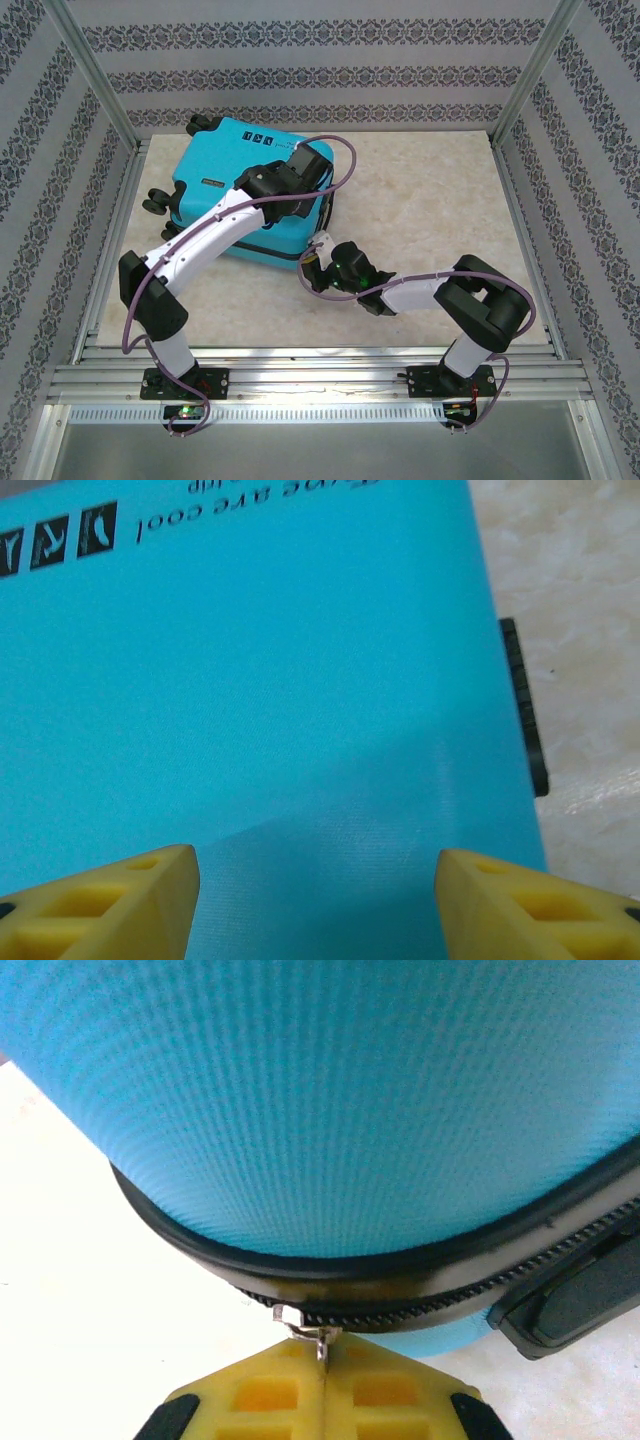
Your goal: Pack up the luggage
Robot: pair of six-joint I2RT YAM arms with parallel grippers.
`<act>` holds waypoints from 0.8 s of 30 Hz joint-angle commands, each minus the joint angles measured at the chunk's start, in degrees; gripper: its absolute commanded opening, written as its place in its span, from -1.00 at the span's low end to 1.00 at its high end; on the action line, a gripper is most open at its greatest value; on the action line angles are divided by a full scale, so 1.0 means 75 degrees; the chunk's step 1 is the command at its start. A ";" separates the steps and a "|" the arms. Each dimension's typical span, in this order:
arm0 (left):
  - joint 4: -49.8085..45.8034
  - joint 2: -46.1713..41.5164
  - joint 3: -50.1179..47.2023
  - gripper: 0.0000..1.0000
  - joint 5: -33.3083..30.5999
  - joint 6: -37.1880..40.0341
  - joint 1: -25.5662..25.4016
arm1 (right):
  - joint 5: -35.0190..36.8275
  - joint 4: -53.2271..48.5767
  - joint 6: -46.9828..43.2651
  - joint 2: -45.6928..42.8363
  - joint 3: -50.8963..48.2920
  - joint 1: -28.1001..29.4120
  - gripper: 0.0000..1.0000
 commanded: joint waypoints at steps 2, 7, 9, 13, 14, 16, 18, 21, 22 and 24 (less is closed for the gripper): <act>-0.0451 0.0288 0.0328 0.28 -0.0531 -0.0064 -0.0265 | -0.0133 0.1026 -0.0227 -0.0391 -0.0270 -0.0190 -1.00; -0.0600 0.0522 0.0509 0.28 -0.0731 -0.0058 -0.0349 | -0.0575 0.1308 -0.0476 -0.0432 -0.0474 -0.0460 -1.00; -0.0594 0.0583 0.0517 0.28 -0.0689 -0.0053 -0.0362 | -0.0982 0.1552 -0.0593 -0.0410 -0.0562 -0.0589 -1.00; -0.0648 0.0643 0.0476 0.28 -0.0687 -0.0053 -0.0373 | -0.2158 0.1860 -0.0766 -0.0334 -0.0607 -0.0944 -1.00; -0.0649 0.0659 0.0444 0.28 -0.0738 -0.0024 -0.0369 | -0.2449 0.1902 -0.0767 -0.0308 -0.0603 -0.1051 -1.00; -0.0660 0.0689 0.0396 0.28 -0.0854 0.0004 -0.0368 | -0.2799 0.1900 -0.0835 -0.0262 -0.0564 -0.1180 -1.00; -0.0729 0.0763 0.0357 0.28 -0.0960 0.0029 -0.0362 | -0.2978 0.1859 -0.0876 -0.0254 -0.0520 -0.1268 -1.00; -0.0869 0.0856 0.0297 0.25 -0.1003 0.0039 -0.0356 | -0.3031 0.1856 -0.0863 -0.0277 -0.0507 -0.1351 -1.00; -0.0880 0.0852 0.0258 0.24 -0.1004 0.0041 -0.0350 | -0.2975 0.1871 -0.0851 -0.0298 -0.0532 -0.1375 -1.00; -0.0863 0.0811 0.0138 0.23 -0.1021 0.0082 -0.0347 | -0.2631 0.1717 -0.0809 -0.0370 -0.0529 -0.1416 -1.00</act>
